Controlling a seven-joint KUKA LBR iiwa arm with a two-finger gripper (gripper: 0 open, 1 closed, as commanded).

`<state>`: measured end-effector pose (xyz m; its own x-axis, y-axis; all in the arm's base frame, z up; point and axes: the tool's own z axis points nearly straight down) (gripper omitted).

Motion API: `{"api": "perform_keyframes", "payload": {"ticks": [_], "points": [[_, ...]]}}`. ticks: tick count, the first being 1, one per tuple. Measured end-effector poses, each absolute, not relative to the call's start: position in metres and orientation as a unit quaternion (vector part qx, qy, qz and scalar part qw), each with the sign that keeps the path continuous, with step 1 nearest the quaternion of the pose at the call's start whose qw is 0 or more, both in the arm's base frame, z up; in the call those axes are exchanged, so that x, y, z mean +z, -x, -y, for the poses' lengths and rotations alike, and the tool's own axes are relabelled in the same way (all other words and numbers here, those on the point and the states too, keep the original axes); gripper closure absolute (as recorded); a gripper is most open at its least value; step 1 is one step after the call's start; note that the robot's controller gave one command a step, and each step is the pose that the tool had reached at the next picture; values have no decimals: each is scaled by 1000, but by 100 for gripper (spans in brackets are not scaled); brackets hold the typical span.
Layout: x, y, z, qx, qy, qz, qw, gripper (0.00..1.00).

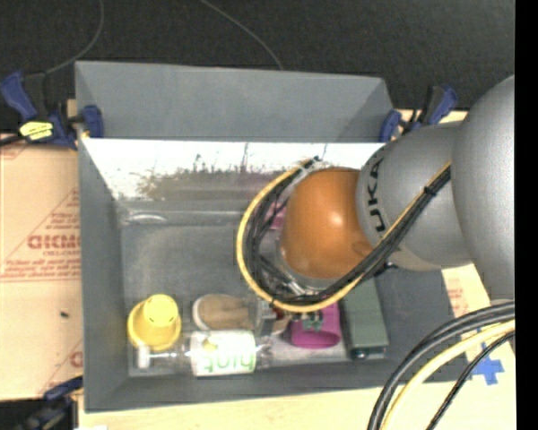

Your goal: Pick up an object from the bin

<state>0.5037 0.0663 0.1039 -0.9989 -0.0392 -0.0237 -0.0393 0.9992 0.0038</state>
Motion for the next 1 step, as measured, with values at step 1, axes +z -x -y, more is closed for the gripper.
{"api": "perform_keyframes", "payload": {"ticks": [1], "points": [[76,-527,-41,7,46,-999,19,100]]}}
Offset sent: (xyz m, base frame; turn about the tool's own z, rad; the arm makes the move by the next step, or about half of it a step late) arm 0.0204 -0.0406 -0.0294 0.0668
